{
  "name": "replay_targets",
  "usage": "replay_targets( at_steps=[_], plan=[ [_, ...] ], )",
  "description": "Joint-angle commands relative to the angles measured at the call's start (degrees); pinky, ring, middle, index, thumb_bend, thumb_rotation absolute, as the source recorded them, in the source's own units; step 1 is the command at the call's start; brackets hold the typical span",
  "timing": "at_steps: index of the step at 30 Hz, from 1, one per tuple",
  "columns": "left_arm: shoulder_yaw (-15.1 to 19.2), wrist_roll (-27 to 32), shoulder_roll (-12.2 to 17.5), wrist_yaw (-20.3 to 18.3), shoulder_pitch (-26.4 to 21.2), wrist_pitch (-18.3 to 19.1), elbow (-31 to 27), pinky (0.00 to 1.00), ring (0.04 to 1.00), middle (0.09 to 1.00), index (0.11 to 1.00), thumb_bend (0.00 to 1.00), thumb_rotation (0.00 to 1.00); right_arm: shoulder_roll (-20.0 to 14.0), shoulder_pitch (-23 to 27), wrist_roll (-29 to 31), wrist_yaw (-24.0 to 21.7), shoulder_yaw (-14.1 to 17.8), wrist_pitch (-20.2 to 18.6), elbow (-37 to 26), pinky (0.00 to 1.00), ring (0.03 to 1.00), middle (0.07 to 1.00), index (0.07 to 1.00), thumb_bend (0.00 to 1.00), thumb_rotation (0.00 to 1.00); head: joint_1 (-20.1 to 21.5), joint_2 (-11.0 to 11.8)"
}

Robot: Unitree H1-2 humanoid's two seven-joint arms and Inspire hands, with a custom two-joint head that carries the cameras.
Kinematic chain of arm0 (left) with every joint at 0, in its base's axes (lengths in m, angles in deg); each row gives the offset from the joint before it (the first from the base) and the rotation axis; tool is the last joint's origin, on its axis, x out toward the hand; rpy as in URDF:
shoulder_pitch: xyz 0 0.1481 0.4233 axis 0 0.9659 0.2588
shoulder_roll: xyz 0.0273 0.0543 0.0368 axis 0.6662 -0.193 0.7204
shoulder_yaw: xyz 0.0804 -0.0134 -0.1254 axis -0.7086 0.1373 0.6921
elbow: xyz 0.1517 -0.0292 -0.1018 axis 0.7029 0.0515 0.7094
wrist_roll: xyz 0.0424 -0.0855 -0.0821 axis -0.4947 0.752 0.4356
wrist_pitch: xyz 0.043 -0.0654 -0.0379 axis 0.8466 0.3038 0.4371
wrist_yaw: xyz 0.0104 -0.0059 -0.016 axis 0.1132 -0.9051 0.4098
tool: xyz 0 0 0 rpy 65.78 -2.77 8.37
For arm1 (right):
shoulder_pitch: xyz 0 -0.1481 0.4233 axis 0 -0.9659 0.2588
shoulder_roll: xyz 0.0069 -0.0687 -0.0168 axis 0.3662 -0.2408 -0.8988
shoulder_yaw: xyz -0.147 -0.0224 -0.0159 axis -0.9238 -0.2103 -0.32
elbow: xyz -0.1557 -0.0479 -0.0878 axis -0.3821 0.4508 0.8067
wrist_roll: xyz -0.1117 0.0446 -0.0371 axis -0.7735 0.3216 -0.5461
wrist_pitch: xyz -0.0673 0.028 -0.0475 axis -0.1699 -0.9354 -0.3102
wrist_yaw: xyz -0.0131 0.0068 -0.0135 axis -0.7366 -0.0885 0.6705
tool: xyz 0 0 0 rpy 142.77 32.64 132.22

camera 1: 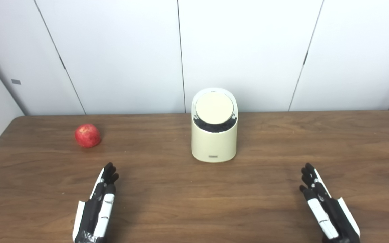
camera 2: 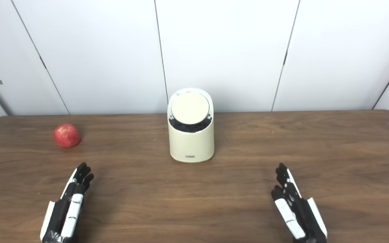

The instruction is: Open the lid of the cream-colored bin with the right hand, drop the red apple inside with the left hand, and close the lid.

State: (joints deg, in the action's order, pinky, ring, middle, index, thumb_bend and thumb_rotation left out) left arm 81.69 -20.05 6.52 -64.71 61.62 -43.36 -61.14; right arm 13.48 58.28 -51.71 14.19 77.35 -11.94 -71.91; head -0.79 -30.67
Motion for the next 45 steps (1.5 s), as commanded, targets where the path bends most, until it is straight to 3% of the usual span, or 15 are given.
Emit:
replay_targets(
  at_steps=[1, 12, 19, 22, 24, 32, 40, 45],
  plan=[
    [-0.3, 0.0, -0.9, 0.3, 4.0, -0.5, -1.4, 1.00, 0.951, 0.964, 0.982, 0.50, 0.81, 0.4, 0.7, 0.4, 0.2, 0.4, 1.3, -1.7, 0.95, 0.988, 0.983, 1.000, 0.58, 0.81, -0.1, -0.1],
    [-0.3, -0.2, -0.9, 0.3, 4.0, 0.3, -2.0, 1.00, 0.957, 0.964, 0.983, 0.52, 0.81, 0.5, 0.8, 0.7, 0.3, 0.5, 1.2, -1.7, 0.95, 0.985, 0.982, 1.000, 0.59, 0.86, 0.1, 0.0],
    [-0.2, -0.2, -0.6, 0.1, 3.4, -0.7, -0.1, 1.00, 0.959, 0.966, 0.986, 0.51, 0.82, 0.1, 3.7, -3.4, 1.0, -0.4, 1.6, -0.9, 0.92, 0.974, 0.978, 1.000, 0.61, 0.80, 0.2, 1.3],
    [-0.4, -0.1, -0.6, -0.1, 3.2, -1.7, 0.7, 1.00, 0.961, 0.967, 0.992, 0.50, 0.82, -0.3, 8.6, -9.4, 2.1, -1.1, -0.1, -0.8, 0.83, 0.928, 0.951, 0.994, 0.59, 0.81, 0.2, 1.7],
    [-0.4, -0.2, -0.6, -0.1, 3.1, -2.0, 1.0, 1.00, 0.960, 0.968, 0.992, 0.49, 0.82, -0.5, 12.7, -13.0, 2.4, -1.5, -2.6, -0.7, 0.80, 0.909, 0.939, 0.990, 0.63, 0.81, 0.2, 1.7],
    [-0.7, -0.6, -1.3, 0.5, 3.2, -1.9, 0.9, 1.00, 0.955, 0.968, 0.984, 0.48, 0.82, -1.4, 27.7, -22.9, 1.5, -4.2, -12.3, 0.6, 0.86, 0.901, 0.924, 0.974, 0.84, 0.86, 0.0, 2.0],
    [-1.1, -0.6, -1.8, 0.8, 3.3, -1.6, 0.6, 1.00, 0.957, 0.961, 0.984, 0.48, 0.81, 1.1, 40.5, -24.6, 0.9, -5.5, -19.5, 3.9, 0.85, 0.912, 0.929, 0.974, 0.88, 0.67, 0.1, 1.9],
    [-1.5, -0.9, -2.2, 1.1, 3.2, -1.5, 0.6, 1.00, 0.958, 0.961, 0.984, 0.48, 0.80, 0.8, 46.9, -26.8, 2.4, -7.6, -17.6, 9.8, 0.79, 0.895, 0.924, 0.969, 0.90, 0.56, -0.3, 1.8]
  ],
)
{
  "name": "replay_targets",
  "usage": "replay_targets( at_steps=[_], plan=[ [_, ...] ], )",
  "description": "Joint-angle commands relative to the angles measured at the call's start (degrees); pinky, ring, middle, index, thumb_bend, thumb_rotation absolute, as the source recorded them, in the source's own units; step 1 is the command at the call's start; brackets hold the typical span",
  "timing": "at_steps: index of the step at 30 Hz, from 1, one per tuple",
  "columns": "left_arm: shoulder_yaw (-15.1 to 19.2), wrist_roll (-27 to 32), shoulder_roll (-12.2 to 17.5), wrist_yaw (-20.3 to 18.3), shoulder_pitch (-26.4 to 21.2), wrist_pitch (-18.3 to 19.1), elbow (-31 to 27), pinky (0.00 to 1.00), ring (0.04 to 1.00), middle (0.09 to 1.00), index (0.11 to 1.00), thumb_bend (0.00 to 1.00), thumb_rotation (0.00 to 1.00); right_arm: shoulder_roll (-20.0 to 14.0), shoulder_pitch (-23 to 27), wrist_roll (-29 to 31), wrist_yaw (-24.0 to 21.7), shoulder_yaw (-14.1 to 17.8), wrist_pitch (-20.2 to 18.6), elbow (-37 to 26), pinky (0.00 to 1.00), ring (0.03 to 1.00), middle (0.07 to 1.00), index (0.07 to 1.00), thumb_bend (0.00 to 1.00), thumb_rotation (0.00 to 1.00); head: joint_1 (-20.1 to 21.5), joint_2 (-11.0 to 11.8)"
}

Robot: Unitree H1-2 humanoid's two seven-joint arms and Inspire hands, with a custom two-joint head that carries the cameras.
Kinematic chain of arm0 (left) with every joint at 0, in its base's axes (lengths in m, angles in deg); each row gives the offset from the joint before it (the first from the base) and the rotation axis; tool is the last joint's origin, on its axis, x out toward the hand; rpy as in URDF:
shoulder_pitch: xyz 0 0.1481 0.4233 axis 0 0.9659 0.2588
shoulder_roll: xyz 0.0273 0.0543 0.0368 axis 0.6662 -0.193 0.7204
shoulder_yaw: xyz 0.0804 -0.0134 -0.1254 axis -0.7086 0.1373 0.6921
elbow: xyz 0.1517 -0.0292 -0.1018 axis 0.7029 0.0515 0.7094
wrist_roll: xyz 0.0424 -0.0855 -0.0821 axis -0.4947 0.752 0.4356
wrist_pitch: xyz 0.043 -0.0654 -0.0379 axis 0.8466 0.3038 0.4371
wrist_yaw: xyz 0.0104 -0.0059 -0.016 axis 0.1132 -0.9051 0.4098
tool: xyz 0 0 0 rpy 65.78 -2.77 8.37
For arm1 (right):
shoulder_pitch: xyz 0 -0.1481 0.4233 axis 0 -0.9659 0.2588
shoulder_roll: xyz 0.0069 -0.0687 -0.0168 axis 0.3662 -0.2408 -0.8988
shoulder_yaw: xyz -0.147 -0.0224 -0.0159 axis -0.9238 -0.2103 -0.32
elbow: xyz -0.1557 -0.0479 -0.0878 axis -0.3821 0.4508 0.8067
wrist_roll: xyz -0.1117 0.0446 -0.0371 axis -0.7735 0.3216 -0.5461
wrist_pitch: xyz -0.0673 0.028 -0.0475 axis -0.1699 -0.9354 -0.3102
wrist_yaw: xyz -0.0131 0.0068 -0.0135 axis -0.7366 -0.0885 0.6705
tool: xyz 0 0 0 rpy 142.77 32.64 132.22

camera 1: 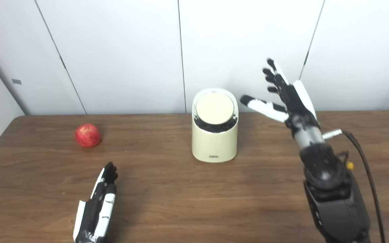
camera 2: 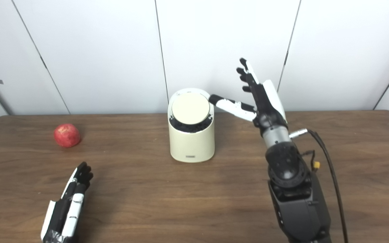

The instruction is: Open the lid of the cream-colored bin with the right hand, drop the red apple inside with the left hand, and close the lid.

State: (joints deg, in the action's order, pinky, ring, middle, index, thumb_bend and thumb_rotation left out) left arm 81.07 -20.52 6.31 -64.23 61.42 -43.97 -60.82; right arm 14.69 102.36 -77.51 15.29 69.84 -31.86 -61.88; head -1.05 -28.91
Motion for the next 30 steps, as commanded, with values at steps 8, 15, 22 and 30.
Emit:
replay_targets(
  at_steps=[8, 15, 22, 30],
  plan=[
    [-1.7, -0.2, -2.8, 0.7, 4.1, 0.1, -1.3, 1.00, 0.956, 0.961, 0.981, 0.46, 0.80, -1.3, 9.1, -6.3, 5.1, -3.8, 7.9, 9.1, 0.69, 0.846, 0.908, 0.985, 0.92, 0.45, -0.3, -0.5],
    [-2.4, -0.9, -3.1, 1.5, 4.3, -0.7, -1.1, 0.99, 0.949, 0.955, 0.979, 0.47, 0.79, -2.1, 12.8, -9.6, 7.6, -6.0, 11.0, 15.6, 0.63, 0.789, 0.849, 0.951, 0.94, 0.42, -0.9, -0.9],
    [-2.9, 0.1, -3.0, 1.8, 4.5, -1.2, -1.2, 0.97, 0.946, 0.958, 0.979, 0.47, 0.78, -3.1, 14.9, -13.0, 8.5, -8.3, 13.0, 20.1, 0.76, 0.875, 0.910, 0.954, 0.97, 0.32, -1.0, -1.2],
    [-3.2, -0.4, -3.1, 2.4, 4.7, -1.0, -1.7, 0.97, 0.940, 0.954, 0.975, 0.49, 0.78, -4.5, 14.8, -14.7, 7.8, -10.9, 15.6, 21.6, 0.86, 0.920, 0.937, 0.971, 0.97, 0.35, -1.2, -1.7]
  ],
)
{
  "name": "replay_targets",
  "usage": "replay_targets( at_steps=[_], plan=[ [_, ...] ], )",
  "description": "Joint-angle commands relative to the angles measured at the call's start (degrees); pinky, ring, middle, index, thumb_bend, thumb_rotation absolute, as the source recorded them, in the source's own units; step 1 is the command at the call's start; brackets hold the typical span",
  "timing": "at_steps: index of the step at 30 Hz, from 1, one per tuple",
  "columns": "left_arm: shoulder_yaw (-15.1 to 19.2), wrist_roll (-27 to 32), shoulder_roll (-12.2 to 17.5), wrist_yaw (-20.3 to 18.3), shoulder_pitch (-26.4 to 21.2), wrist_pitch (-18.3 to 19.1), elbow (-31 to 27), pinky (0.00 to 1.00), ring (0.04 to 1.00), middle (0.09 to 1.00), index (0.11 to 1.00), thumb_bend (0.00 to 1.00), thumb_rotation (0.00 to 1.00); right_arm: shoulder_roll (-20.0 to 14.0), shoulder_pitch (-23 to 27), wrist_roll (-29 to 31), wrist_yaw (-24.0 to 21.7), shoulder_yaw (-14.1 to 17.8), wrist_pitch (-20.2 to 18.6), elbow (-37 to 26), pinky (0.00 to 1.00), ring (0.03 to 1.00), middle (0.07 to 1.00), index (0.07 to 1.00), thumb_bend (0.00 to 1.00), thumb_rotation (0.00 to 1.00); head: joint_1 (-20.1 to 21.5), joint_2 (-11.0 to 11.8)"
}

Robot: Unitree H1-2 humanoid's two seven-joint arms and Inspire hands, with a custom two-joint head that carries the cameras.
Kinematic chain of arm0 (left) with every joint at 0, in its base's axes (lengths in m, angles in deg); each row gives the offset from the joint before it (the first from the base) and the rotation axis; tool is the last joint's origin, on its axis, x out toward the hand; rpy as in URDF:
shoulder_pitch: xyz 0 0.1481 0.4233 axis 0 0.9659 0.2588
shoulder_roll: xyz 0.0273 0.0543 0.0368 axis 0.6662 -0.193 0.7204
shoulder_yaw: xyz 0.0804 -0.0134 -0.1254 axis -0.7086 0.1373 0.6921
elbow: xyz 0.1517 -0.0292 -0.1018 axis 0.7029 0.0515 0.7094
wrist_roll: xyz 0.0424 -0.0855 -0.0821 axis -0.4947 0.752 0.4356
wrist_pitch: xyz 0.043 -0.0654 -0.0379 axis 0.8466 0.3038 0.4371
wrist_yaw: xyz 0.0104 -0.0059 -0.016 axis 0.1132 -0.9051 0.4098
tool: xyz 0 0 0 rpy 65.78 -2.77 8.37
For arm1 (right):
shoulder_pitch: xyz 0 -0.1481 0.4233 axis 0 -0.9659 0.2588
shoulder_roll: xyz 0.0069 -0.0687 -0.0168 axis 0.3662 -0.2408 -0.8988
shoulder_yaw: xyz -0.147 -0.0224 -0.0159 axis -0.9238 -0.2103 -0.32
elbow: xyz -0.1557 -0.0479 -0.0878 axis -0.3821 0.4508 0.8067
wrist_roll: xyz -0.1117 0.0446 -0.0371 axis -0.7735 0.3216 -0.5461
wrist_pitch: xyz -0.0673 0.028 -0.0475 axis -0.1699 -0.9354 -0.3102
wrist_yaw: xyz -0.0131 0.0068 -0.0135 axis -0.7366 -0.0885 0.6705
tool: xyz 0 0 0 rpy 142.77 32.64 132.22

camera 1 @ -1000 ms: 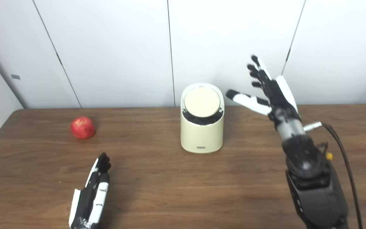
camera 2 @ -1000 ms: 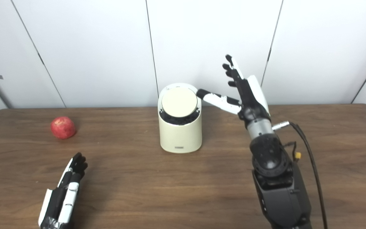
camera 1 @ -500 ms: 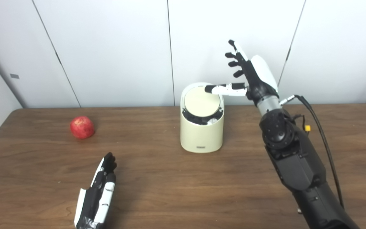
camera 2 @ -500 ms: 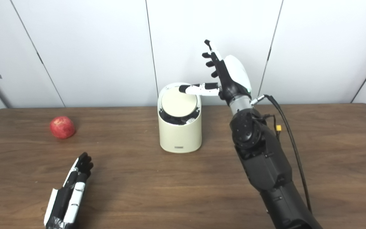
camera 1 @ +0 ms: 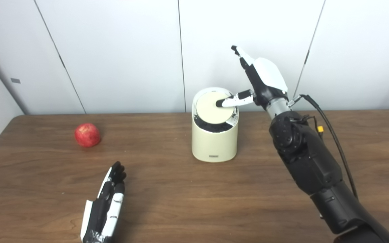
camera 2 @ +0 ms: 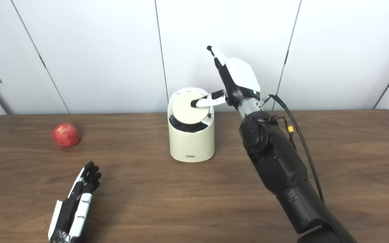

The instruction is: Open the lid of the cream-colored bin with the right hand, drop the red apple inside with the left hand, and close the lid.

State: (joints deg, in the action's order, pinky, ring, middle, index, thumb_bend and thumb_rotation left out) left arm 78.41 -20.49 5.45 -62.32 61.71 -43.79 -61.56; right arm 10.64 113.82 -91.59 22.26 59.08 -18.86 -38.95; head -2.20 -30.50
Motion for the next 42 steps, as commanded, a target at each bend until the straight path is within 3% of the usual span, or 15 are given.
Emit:
replay_targets(
  at_steps=[1, 19, 26, 34, 37, 40, 42],
  plan=[
    [-0.6, -0.4, -2.3, 0.5, 4.4, -1.2, -0.9, 0.96, 0.935, 0.950, 0.973, 0.49, 0.78, -0.5, 3.2, -0.7, 0.8, -0.3, 3.0, -1.4, 0.88, 0.921, 0.934, 0.970, 0.97, 0.36, -0.1, -0.1],
    [-0.7, -0.1, -2.0, 0.5, 4.2, -1.2, -0.7, 0.97, 0.940, 0.952, 0.972, 0.50, 0.78, -1.1, 0.2, -1.7, -4.0, -0.9, 1.3, -4.1, 0.91, 0.960, 0.969, 0.984, 0.96, 0.33, 0.0, -0.8],
    [-0.7, -0.4, -2.0, 0.6, 4.0, -1.5, -0.5, 0.96, 0.937, 0.951, 0.969, 0.50, 0.77, -3.4, 0.3, -10.8, 0.2, -5.2, 3.0, -2.2, 0.87, 0.939, 0.956, 0.972, 0.99, 0.28, -0.1, -1.1],
    [-0.9, -0.8, -2.3, 0.8, 3.8, -1.8, -0.2, 0.96, 0.937, 0.948, 0.971, 0.53, 0.79, -4.6, -0.1, -15.1, 4.0, -7.6, 5.8, -1.0, 0.92, 0.966, 0.950, 0.969, 1.00, 0.19, -0.4, -1.0],
    [-0.9, -0.3, -2.6, 0.8, 3.8, -2.0, -0.1, 0.95, 0.935, 0.947, 0.969, 0.52, 0.77, -3.2, -0.7, -11.6, 3.6, -5.6, 5.6, -1.4, 0.93, 0.971, 0.954, 0.969, 0.99, 0.21, -0.4, -1.0],
    [-0.9, -0.7, -2.6, 1.0, 4.0, -1.9, -0.2, 0.95, 0.935, 0.948, 0.971, 0.52, 0.77, 0.0, -1.7, -3.4, 2.3, -0.3, 4.5, -2.8, 0.94, 0.959, 0.955, 0.968, 0.90, 0.33, -0.4, -0.9],
    [-1.0, -1.1, -2.6, 1.1, 4.1, -1.9, -0.2, 0.96, 0.935, 0.947, 0.967, 0.53, 0.77, 1.5, -1.9, -0.2, 2.0, 2.5, 3.3, -3.8, 0.88, 0.919, 0.934, 0.959, 0.85, 0.41, -0.4, -0.9]
  ],
)
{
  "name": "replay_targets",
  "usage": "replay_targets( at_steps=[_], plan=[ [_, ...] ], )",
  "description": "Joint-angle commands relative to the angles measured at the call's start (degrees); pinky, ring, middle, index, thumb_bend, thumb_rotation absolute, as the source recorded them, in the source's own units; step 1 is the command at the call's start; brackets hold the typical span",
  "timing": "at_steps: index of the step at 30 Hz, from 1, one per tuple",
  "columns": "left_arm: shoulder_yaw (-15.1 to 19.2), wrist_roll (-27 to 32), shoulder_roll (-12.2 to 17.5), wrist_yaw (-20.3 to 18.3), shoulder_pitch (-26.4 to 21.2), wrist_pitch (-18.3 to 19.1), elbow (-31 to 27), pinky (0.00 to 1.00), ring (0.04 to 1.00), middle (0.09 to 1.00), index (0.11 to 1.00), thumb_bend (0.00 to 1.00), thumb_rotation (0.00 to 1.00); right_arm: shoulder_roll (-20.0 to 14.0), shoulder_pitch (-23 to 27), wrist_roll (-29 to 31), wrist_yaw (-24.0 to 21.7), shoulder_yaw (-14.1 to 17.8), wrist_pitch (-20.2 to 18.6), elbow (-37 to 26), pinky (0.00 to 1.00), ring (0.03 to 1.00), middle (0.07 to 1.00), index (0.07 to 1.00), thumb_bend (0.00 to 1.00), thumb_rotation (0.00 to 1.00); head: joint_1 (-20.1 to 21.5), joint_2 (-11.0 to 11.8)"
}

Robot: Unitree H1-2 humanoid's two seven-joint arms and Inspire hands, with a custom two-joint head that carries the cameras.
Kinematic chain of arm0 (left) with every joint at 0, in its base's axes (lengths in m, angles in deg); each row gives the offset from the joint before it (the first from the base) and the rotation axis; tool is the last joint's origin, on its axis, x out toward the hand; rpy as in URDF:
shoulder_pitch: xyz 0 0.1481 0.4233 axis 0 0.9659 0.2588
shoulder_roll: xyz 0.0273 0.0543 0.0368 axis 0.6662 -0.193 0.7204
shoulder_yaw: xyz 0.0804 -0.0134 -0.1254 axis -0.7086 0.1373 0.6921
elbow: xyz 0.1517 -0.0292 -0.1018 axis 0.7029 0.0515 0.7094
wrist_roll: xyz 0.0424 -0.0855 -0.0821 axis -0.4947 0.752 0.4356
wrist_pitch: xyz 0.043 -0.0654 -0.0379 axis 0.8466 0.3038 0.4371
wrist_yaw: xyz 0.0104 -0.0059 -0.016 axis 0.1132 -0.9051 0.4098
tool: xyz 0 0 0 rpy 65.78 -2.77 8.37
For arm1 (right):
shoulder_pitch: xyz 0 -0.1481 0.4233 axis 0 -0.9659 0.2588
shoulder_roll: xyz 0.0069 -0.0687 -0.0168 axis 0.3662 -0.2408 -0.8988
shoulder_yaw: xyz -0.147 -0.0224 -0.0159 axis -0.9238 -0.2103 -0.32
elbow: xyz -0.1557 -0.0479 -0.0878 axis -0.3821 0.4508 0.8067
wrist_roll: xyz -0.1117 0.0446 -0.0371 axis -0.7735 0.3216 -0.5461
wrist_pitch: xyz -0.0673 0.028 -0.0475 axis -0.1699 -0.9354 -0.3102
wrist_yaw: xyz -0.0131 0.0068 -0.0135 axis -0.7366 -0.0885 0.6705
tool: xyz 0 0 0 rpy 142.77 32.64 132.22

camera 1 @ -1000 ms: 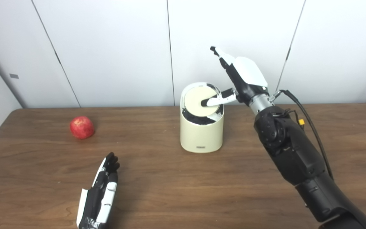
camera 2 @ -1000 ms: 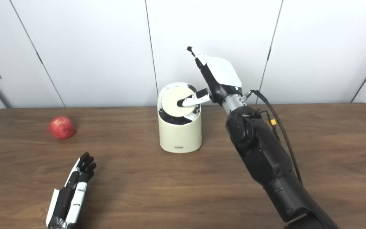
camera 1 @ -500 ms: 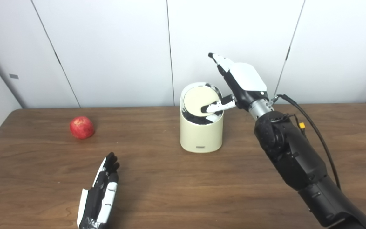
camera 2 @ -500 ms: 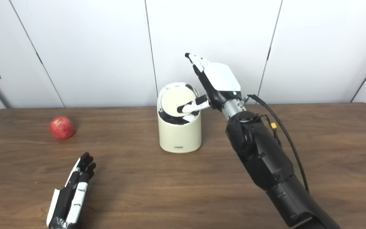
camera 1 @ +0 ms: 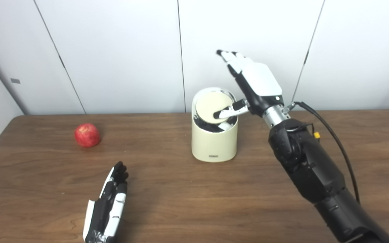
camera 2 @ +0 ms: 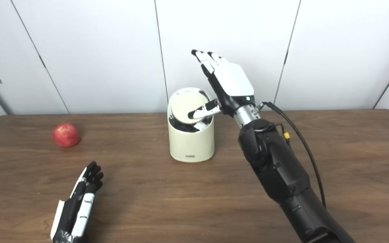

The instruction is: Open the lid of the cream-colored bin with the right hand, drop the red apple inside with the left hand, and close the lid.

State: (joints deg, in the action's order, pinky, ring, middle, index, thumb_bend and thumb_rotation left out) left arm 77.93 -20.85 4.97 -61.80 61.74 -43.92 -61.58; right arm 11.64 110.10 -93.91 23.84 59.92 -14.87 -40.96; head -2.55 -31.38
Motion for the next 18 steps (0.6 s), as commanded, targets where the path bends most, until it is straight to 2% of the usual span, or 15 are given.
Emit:
replay_targets(
  at_steps=[1, 2, 3, 4, 6, 9, 13, 14, 18],
  plan=[
    [-0.5, -0.6, -2.1, 0.5, 4.1, -1.9, -0.2, 0.96, 0.934, 0.947, 0.968, 0.52, 0.78, 1.3, 1.7, 3.6, 0.5, 3.1, -1.4, -2.1, 0.82, 0.893, 0.920, 0.957, 0.83, 0.43, 0.1, 0.0],
    [-0.5, -0.5, -2.1, 0.5, 4.1, -1.7, -0.2, 0.95, 0.934, 0.948, 0.968, 0.52, 0.78, 2.3, 1.5, 5.4, 0.1, 4.9, -3.1, -2.7, 0.77, 0.869, 0.909, 0.956, 0.81, 0.45, 0.0, 0.2],
    [-0.5, -0.4, -2.0, 0.4, 4.1, -1.7, -0.2, 0.95, 0.938, 0.949, 0.968, 0.49, 0.77, 3.2, 0.9, 8.1, -0.7, 7.1, -5.0, -3.8, 0.70, 0.830, 0.907, 0.985, 0.73, 0.47, 0.0, 0.2],
    [-0.5, -0.4, -1.9, 0.3, 4.1, -1.7, 0.0, 0.95, 0.938, 0.949, 0.968, 0.49, 0.77, 3.7, 0.1, 10.0, -1.7, 8.7, -7.0, -5.1, 0.70, 0.830, 0.907, 0.985, 0.73, 0.47, 0.2, 0.2],
    [-0.3, -0.2, -1.6, 0.2, 4.0, -1.6, 0.1, 0.96, 0.939, 0.948, 0.969, 0.45, 0.77, 4.1, -1.8, 12.7, -3.6, 11.0, -10.4, -8.1, 0.69, 0.842, 0.921, 0.995, 0.64, 0.50, 0.6, 0.3],
    [-0.1, 0.8, -1.3, -0.1, 4.1, -0.8, -0.3, 0.96, 0.944, 0.951, 0.970, 0.40, 0.74, 3.0, -5.2, 15.3, -5.7, 12.5, -12.7, -11.8, 0.70, 0.852, 0.912, 0.944, 0.54, 0.51, 1.0, 0.3],
    [0.2, 0.9, -0.5, -0.6, 3.9, -0.7, -0.2, 0.99, 0.956, 0.960, 0.982, 0.34, 0.73, 2.0, -10.3, 19.2, -8.2, 14.3, -15.5, -17.2, 0.70, 0.831, 0.906, 0.916, 0.51, 0.56, 1.2, 0.4],
    [0.3, 1.1, -0.4, -0.7, 3.8, -0.7, -0.1, 1.00, 0.959, 0.961, 0.983, 0.33, 0.72, 1.7, -12.1, 20.3, -9.0, 14.7, -16.3, -19.1, 0.73, 0.844, 0.909, 0.920, 0.50, 0.59, 1.3, 0.4],
    [1.1, 1.6, -0.2, -0.6, 3.5, -1.2, 0.7, 1.00, 0.951, 0.956, 0.979, 0.34, 0.71, 1.0, -20.0, 26.9, -10.7, 18.2, -15.7, -25.6, 0.80, 0.860, 0.906, 0.933, 0.49, 0.66, 1.6, 0.1]
  ],
)
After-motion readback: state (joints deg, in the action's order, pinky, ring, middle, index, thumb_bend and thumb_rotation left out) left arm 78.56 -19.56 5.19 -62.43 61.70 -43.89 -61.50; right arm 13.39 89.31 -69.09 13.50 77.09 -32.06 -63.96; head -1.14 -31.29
